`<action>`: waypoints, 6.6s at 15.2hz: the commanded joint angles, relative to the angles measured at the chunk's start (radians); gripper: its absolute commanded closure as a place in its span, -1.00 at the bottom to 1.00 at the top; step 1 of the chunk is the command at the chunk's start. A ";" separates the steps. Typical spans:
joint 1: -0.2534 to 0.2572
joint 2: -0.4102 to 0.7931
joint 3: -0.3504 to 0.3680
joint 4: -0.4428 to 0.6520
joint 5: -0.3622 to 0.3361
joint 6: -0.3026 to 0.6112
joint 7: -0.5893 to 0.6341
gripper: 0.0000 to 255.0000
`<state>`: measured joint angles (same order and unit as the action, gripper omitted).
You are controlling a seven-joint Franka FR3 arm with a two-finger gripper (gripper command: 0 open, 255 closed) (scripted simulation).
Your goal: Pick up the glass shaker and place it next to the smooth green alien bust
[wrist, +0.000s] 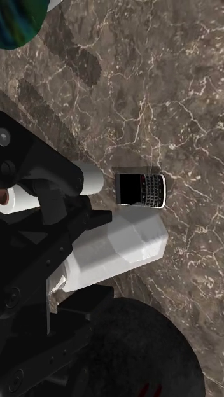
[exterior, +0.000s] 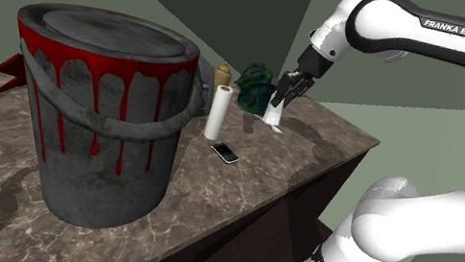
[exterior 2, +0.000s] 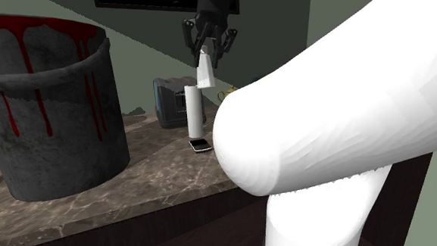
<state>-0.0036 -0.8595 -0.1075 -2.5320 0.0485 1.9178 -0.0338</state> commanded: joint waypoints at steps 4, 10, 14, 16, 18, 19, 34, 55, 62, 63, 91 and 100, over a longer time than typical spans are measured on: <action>0.002 0.014 0.001 0.075 0.000 -0.061 0.004 1.00; 0.005 0.035 0.003 0.169 0.002 -0.133 0.011 1.00; -0.005 0.106 -0.060 0.219 -0.021 -0.116 -0.053 1.00; -0.009 0.157 -0.102 0.256 -0.031 -0.105 -0.096 1.00; -0.011 0.211 -0.144 0.299 -0.037 -0.096 -0.140 1.00; -0.011 0.239 -0.164 0.322 -0.039 -0.092 -0.161 1.00; -0.005 0.766 -0.488 0.817 0.134 -0.136 -0.536 1.00; -0.100 1.073 -0.560 0.939 0.350 -0.063 -0.754 1.00; -0.094 1.079 -0.555 0.853 0.364 0.024 -0.780 1.00; -0.094 1.080 -0.554 0.841 0.367 0.036 -0.784 1.00; -0.124 1.220 -0.495 0.638 0.531 0.324 -0.948 1.00; -0.126 1.226 -0.492 0.635 0.538 0.331 -0.954 1.00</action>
<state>-0.1297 0.3667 -0.5997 -1.8967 0.5864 2.2490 -0.9879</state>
